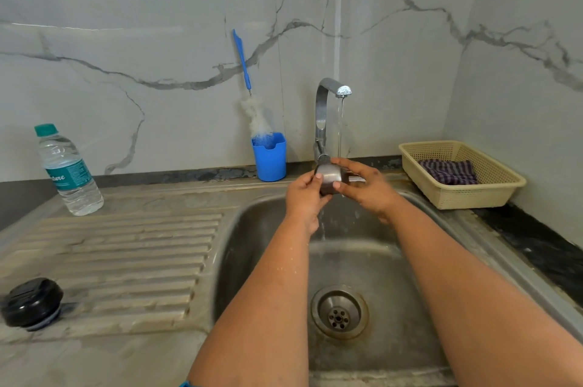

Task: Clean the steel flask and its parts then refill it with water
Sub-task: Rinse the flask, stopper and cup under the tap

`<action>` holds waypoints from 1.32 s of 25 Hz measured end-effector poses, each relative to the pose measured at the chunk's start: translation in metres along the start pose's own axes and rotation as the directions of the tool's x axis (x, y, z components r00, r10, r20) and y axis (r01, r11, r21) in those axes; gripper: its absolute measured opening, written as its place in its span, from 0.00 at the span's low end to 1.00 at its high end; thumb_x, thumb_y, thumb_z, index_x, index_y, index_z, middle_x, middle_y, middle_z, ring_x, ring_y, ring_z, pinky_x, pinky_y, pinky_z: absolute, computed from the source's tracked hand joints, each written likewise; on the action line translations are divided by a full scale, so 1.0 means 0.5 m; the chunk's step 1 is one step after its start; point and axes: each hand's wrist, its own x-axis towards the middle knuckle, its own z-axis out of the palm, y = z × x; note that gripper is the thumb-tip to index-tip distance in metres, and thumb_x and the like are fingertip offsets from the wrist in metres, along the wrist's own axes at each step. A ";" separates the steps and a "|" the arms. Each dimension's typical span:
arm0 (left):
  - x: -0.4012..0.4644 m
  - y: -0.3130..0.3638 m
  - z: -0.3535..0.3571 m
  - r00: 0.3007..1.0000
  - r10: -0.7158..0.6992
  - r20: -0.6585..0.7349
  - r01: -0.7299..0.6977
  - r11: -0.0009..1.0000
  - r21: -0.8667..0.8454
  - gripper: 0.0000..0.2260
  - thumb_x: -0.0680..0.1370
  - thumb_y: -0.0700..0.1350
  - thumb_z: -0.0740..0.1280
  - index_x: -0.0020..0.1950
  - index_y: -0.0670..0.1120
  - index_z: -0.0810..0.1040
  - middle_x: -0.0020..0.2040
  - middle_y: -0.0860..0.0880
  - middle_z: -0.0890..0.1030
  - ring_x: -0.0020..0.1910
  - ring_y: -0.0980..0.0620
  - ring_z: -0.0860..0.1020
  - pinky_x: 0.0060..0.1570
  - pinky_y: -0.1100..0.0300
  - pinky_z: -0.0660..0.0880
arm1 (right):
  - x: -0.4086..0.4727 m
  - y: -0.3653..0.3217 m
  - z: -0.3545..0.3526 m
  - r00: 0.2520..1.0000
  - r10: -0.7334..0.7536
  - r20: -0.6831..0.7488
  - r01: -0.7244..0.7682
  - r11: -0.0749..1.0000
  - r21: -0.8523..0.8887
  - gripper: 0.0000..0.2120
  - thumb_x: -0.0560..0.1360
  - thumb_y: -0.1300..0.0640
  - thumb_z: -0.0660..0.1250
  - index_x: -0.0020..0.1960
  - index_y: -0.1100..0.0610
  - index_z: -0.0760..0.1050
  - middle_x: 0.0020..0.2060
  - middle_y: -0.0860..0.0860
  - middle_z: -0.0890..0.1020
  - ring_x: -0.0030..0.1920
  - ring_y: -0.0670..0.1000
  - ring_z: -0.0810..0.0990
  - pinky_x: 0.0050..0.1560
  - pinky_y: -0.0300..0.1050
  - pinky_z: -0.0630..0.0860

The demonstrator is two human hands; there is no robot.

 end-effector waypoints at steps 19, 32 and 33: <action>-0.007 0.016 -0.011 0.972 -0.115 0.206 0.157 0.967 -0.200 0.10 0.78 0.37 0.68 0.59 0.44 0.77 0.58 0.40 0.80 0.58 0.44 0.79 0.56 0.52 0.78 | -0.001 -0.031 0.015 0.998 0.068 -0.002 -0.063 0.931 0.361 0.14 0.75 0.60 0.69 0.60 0.51 0.79 0.57 0.55 0.80 0.58 0.55 0.79 0.60 0.49 0.77; -0.007 -0.005 0.017 0.991 -0.106 0.082 0.115 0.987 -0.115 0.21 0.74 0.35 0.73 0.64 0.44 0.73 0.63 0.40 0.78 0.60 0.41 0.79 0.55 0.49 0.80 | 0.007 -0.021 0.021 0.976 0.181 -0.118 -0.168 0.979 0.115 0.19 0.82 0.47 0.56 0.71 0.51 0.70 0.66 0.53 0.75 0.68 0.53 0.71 0.70 0.53 0.66; -0.007 -0.006 0.022 0.992 -0.105 0.069 0.112 0.988 -0.106 0.20 0.74 0.35 0.73 0.64 0.43 0.73 0.62 0.40 0.78 0.60 0.41 0.79 0.56 0.48 0.80 | 0.008 -0.019 0.025 0.969 0.220 -0.110 -0.203 0.968 0.148 0.22 0.82 0.46 0.55 0.72 0.53 0.68 0.67 0.56 0.74 0.69 0.55 0.69 0.71 0.55 0.65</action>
